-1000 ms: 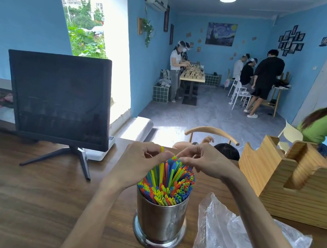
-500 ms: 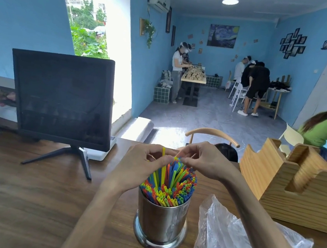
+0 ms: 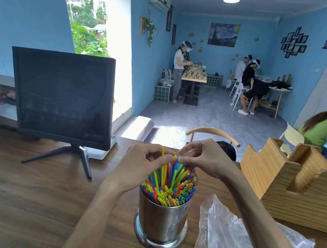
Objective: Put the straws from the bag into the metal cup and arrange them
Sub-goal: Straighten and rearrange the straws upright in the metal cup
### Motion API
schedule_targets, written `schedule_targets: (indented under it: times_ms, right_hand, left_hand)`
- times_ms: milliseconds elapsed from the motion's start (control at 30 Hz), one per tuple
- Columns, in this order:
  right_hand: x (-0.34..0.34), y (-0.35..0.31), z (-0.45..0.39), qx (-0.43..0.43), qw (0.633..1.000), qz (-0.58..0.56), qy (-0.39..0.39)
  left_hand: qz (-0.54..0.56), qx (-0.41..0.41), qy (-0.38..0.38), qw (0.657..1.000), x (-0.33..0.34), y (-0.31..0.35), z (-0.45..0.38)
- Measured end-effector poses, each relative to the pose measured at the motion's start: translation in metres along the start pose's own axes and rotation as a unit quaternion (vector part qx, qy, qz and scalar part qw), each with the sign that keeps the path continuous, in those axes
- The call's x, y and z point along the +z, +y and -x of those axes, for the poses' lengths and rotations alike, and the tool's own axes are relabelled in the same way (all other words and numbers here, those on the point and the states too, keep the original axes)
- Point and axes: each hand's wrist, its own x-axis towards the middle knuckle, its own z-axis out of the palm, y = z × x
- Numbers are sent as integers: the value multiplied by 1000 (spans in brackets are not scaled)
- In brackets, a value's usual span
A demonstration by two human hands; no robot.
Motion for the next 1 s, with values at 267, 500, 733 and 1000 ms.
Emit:
schedule_targets:
  times_ms: [267,500,733,1000]
  right_hand:
    - [-21,-20,11,-26,996,-13,80]
    - [-34,-51,23,-64,988,14,143]
    - [-58,-82,41,-147,941,64,299]
    - [-54,-83,52,-199,900,-56,383]
  left_hand:
    - [25,43,69,996,1,5,2]
    - [-71,43,17,996,12,9,2]
    - [-12,34,-9,999,13,12,-5]
    - [112,10,-51,992,4,19,-9]
